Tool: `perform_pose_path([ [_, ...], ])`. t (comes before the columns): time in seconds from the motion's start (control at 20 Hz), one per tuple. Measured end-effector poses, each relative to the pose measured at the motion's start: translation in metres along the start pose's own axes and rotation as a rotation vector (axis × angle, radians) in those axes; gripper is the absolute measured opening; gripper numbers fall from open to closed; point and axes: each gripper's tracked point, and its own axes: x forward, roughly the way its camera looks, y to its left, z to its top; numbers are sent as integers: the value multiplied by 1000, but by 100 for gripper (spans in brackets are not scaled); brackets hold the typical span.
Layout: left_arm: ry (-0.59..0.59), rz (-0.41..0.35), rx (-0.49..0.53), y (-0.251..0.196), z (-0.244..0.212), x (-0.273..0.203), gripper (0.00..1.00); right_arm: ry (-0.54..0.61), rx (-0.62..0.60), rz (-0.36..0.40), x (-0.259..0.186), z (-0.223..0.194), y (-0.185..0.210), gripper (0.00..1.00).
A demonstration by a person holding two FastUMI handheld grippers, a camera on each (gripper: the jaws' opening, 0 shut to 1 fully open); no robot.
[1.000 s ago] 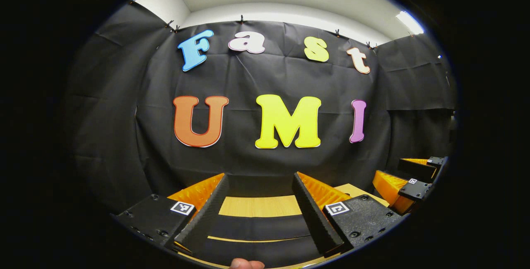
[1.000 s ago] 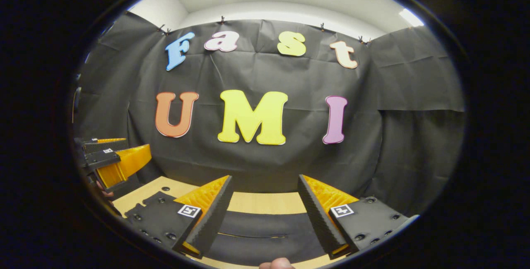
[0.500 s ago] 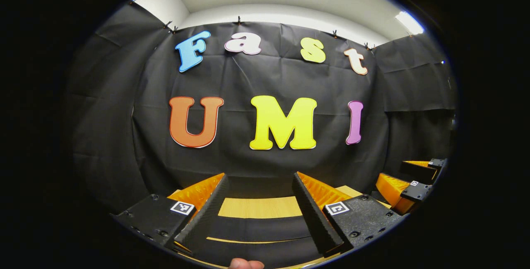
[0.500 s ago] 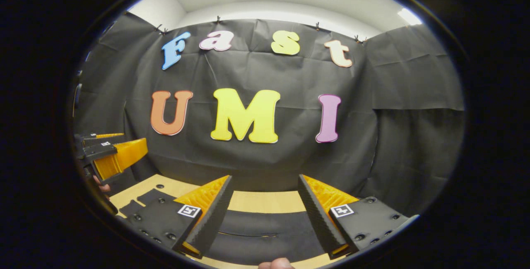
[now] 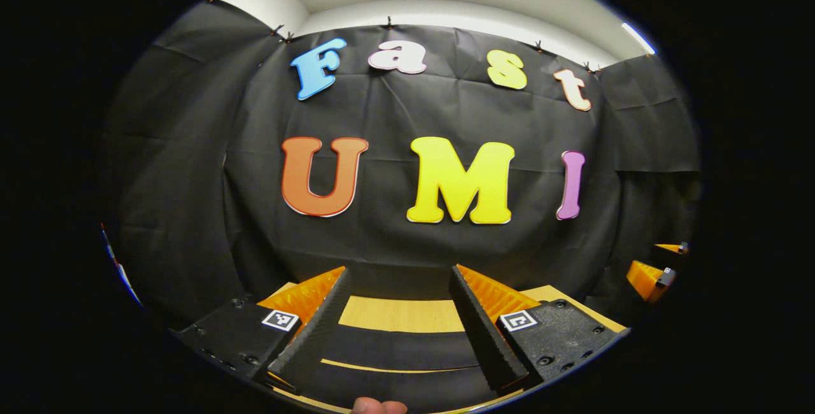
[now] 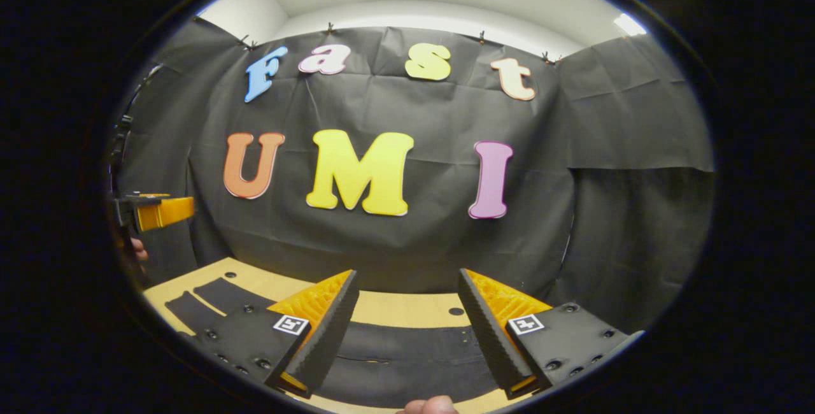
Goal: Grasp the waist and the cuffs of the jeans and fold them to make the two legs overlap; first hold the waist and fold one-third of the jeans toward the cuffs, then hold the cuffs and fold the remaining one-third in the same direction to finish folding.
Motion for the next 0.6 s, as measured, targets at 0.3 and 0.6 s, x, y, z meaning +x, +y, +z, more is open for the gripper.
perform_pose_path([
  [0.3, 99, 162, 42, 55, -34, -9, 99, 100, -25, -30, 24, -49, -90, 96],
  [0.6, 284, 364, -74, 131, -93, -38, 99, 278, 34, -60, 39, -102, -126, 97],
])
